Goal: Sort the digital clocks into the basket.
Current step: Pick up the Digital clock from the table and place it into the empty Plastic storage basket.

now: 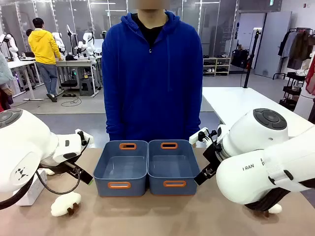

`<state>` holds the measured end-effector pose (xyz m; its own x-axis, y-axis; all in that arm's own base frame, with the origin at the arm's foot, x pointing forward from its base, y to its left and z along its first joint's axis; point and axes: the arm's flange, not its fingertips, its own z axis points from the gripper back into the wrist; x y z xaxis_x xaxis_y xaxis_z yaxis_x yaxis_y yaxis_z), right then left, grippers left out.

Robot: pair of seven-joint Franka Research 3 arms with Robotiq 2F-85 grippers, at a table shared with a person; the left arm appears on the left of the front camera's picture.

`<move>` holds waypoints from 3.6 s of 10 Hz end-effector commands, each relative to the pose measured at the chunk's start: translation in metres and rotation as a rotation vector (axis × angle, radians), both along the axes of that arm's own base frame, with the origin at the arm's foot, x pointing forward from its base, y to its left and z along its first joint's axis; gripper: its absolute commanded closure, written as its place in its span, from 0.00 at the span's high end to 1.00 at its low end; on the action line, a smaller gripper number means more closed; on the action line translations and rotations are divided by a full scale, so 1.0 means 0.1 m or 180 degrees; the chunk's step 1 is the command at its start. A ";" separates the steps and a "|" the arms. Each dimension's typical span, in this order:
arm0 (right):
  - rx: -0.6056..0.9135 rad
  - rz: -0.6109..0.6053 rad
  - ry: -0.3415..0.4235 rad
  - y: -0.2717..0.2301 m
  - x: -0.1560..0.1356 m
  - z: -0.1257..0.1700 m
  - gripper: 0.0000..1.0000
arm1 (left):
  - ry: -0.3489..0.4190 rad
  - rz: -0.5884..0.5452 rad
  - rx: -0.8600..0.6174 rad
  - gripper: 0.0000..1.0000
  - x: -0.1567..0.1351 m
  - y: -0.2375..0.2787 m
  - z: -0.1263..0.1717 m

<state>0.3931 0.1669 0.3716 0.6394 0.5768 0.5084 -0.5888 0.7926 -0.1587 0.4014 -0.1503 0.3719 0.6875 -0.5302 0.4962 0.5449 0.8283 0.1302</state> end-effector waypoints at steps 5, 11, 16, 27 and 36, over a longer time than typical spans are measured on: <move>0.0000 0.0000 0.0000 0.00 0.00 0.00 1.00 | 0.0000 -0.0002 0.0000 1.00 0.00 0.00 0.00; 0.0174 0.0106 0.0128 -0.06 0.09 0.32 1.00 | 0.0100 -0.0194 -0.0028 1.00 0.07 0.07 0.28; 0.0661 0.0491 0.0448 -0.82 0.33 1.34 1.00 | 0.0338 -0.0721 -0.0737 1.00 -0.05 0.82 1.33; 0.2253 0.0240 0.0102 -2.83 -0.40 1.32 1.00 | -0.0411 -0.0353 -0.2053 1.00 -0.97 2.73 1.55; 0.2253 0.0240 0.0102 -2.83 -0.40 1.32 1.00 | -0.0411 -0.0353 -0.2053 1.00 -0.97 2.73 1.55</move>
